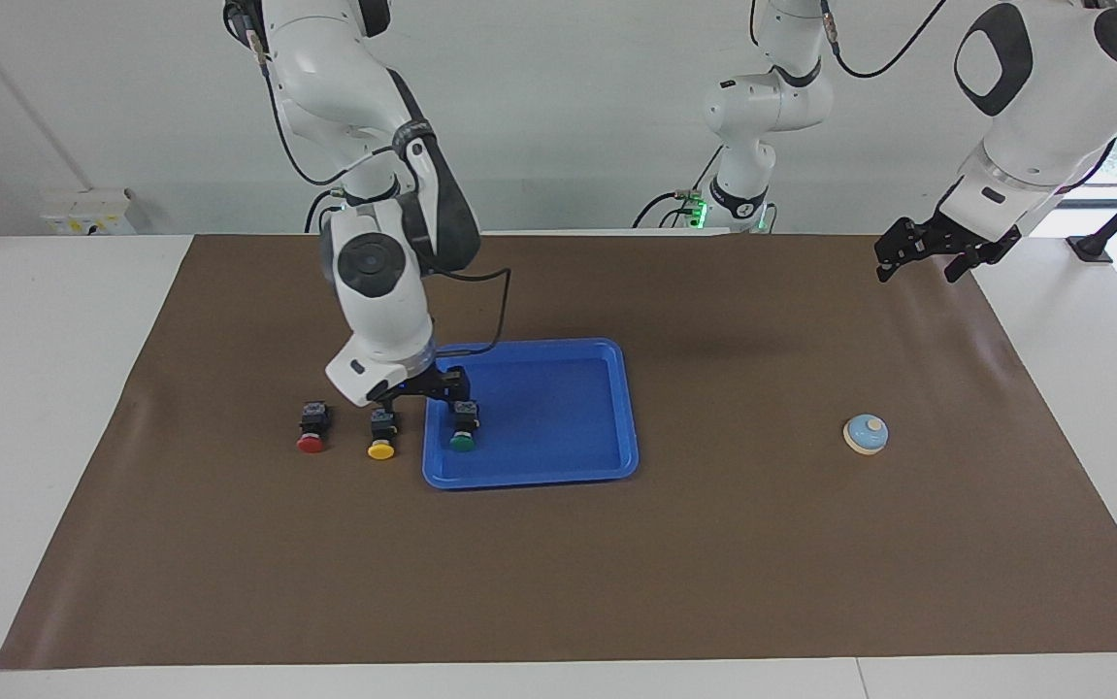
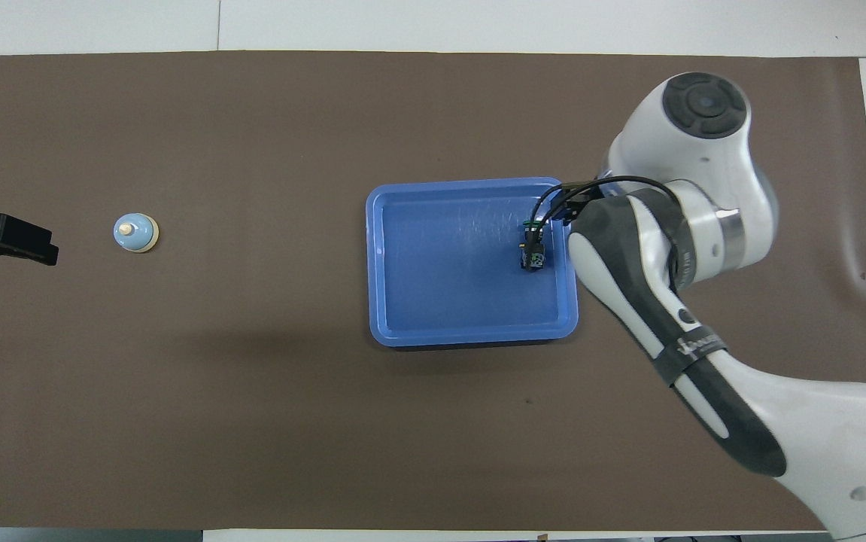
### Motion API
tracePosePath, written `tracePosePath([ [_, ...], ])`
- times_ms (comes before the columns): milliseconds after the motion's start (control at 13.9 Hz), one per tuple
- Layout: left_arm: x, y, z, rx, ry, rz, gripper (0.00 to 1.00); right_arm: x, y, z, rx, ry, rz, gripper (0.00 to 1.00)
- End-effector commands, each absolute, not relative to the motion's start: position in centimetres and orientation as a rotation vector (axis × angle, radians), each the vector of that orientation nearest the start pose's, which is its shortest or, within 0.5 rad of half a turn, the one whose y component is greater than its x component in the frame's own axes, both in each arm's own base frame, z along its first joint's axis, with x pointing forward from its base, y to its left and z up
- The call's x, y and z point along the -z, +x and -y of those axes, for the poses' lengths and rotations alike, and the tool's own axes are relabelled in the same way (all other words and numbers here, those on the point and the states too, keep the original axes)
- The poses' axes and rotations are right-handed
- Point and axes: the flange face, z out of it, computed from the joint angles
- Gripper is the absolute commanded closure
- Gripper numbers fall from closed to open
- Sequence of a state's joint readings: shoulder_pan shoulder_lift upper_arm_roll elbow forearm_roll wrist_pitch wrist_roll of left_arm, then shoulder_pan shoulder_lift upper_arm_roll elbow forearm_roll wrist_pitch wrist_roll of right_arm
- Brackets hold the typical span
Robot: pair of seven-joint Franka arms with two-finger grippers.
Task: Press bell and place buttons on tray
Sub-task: 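Release the green button and move the right gripper to the red button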
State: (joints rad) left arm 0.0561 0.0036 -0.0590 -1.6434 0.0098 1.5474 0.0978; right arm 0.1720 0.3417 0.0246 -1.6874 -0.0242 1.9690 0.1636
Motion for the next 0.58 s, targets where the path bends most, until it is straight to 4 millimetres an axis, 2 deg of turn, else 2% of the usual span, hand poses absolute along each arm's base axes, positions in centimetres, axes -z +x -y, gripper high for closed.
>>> tracePosePath([
  [0,-59.1,54.4,0.1,-0.154,-3.140,-0.142,0.00,-37.7,63.3,-5.9,-0.084,-3.151,0.198,0.00],
  [216,-59.1,54.4,0.1,-0.154,-3.140,-0.142,0.00,-34.5,61.7,-2.6,0.000,-3.147,0.228,0.00],
  [504,-59.1,54.4,0.1,-0.154,-3.140,-0.142,0.00,-32.6,60.1,-0.1,-0.064,-3.133,0.332,0.00],
])
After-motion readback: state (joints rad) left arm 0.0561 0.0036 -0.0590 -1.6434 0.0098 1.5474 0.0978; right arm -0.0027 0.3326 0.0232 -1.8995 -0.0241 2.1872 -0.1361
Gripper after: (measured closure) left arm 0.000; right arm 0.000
